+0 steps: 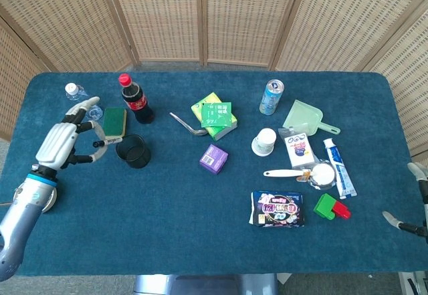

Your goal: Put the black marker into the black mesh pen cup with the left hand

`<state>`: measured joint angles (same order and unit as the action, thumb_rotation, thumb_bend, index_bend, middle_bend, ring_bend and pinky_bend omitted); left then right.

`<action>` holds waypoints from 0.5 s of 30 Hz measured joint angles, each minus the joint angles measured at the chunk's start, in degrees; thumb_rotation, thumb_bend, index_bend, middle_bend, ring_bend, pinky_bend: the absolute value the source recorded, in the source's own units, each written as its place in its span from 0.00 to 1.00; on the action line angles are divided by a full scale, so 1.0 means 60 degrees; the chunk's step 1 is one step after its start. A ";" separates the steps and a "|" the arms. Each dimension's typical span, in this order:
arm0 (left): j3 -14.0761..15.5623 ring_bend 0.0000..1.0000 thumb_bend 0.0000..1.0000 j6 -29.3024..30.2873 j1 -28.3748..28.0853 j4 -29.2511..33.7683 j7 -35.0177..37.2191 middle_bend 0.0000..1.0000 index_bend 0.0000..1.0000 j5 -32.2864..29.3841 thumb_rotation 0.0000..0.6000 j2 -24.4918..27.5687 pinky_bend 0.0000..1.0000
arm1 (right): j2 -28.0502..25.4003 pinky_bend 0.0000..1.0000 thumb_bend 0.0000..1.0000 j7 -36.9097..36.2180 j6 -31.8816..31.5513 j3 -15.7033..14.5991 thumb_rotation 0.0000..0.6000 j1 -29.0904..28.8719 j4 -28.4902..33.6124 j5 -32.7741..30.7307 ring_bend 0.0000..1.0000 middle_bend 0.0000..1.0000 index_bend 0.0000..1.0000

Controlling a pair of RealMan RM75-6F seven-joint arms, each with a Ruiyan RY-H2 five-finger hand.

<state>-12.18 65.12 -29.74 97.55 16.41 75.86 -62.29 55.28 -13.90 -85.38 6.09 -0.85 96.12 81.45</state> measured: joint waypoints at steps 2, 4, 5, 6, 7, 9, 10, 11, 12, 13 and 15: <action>0.0019 0.00 0.37 -0.0097 -0.0057 -0.0134 0.0014 0.00 0.55 -0.0020 1.00 -0.0160 0.00 | 0.0002 0.00 0.00 0.0000 0.0009 0.0008 1.00 -0.0004 -0.0009 -0.0018 0.00 0.00 0.08; 0.0063 0.00 0.37 -0.0150 -0.0074 -0.0234 0.0018 0.00 0.55 -0.0026 1.00 -0.0276 0.00 | 0.0007 0.00 0.00 -0.0010 0.0027 0.0017 1.00 -0.0009 -0.0021 -0.0042 0.00 0.00 0.08; 0.0097 0.00 0.37 -0.0192 -0.0079 -0.0291 0.0019 0.00 0.55 -0.0034 1.00 -0.0327 0.00 | 0.0010 0.00 0.00 -0.0017 0.0037 0.0020 1.00 -0.0014 -0.0027 -0.0049 0.00 0.00 0.08; 0.0118 0.00 0.37 -0.0219 -0.0081 -0.0343 0.0007 0.00 0.55 -0.0047 1.00 -0.0365 0.00 | 0.0012 0.00 0.00 -0.0028 0.0047 0.0021 1.00 -0.0018 -0.0033 -0.0050 0.00 0.00 0.08; 0.0137 0.00 0.37 -0.0239 -0.0083 -0.0402 -0.0016 0.00 0.54 -0.0064 1.00 -0.0407 0.00 | 0.0012 0.00 0.00 -0.0034 0.0051 0.0018 1.00 -0.0019 -0.0036 -0.0044 0.00 0.00 0.08; 0.0175 0.00 0.37 -0.0293 -0.0089 -0.0554 -0.0068 0.00 0.48 -0.0115 1.00 -0.0534 0.00 | 0.0011 0.00 0.00 -0.0039 0.0050 0.0013 1.00 -0.0019 -0.0038 -0.0027 0.00 0.00 0.08; 0.0192 0.00 0.37 -0.0331 -0.0094 -0.0617 -0.0079 0.00 0.45 -0.0140 1.00 -0.0591 0.00 | 0.0011 0.00 0.00 -0.0040 0.0045 0.0013 1.00 -0.0018 -0.0037 -0.0022 0.00 0.00 0.08; 0.0219 0.00 0.37 -0.0408 -0.0102 -0.0671 -0.0061 0.00 0.40 -0.0165 1.00 -0.0636 0.00 | 0.0010 0.00 0.00 -0.0044 0.0036 0.0013 1.00 -0.0014 -0.0033 -0.0019 0.00 0.00 0.08; 0.0241 0.00 0.37 -0.0488 -0.0109 -0.0684 -0.0018 0.00 0.34 -0.0183 1.00 -0.0654 0.00 | 0.0005 0.00 0.00 -0.0054 0.0023 0.0015 1.00 -0.0006 -0.0027 -0.0019 0.00 0.00 0.08; 0.0262 0.00 0.37 -0.0574 -0.0117 -0.0689 0.0048 0.00 0.30 -0.0198 1.00 -0.0664 0.00 | 0.0003 0.00 0.00 -0.0057 0.0020 0.0016 1.00 -0.0004 -0.0026 -0.0023 0.00 0.00 0.08; 0.0306 0.00 0.37 -0.0737 -0.0130 -0.0687 0.0238 0.00 0.18 -0.0204 1.00 -0.0665 0.00 | 0.0001 0.00 0.00 -0.0066 0.0020 0.0021 1.00 -0.0001 -0.0027 -0.0034 0.00 0.00 0.08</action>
<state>-10.34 60.69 -30.52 93.42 17.84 74.64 -66.28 55.28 -14.30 -85.26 6.21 -0.85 95.96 81.24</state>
